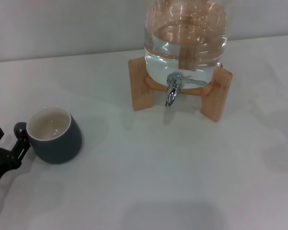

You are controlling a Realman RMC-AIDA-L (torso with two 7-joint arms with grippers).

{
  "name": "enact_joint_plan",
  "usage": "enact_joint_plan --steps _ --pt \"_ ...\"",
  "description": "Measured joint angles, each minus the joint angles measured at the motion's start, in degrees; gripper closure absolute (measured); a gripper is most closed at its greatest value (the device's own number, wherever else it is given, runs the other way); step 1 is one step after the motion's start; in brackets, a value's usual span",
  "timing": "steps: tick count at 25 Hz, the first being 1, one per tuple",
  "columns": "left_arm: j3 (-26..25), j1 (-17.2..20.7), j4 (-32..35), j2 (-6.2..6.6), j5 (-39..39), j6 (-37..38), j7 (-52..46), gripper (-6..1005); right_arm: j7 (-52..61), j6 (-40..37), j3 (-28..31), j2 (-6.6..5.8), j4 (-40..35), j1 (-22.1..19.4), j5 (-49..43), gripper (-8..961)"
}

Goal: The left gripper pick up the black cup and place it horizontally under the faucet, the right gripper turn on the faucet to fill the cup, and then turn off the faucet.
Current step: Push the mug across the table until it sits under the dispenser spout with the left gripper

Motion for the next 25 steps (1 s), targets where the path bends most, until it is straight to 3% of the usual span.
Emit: enact_joint_plan --steps 25 --pt "-0.39 -0.03 0.18 0.09 -1.02 0.11 0.0 320 0.0 0.08 0.0 0.0 -0.07 -0.08 0.0 100"
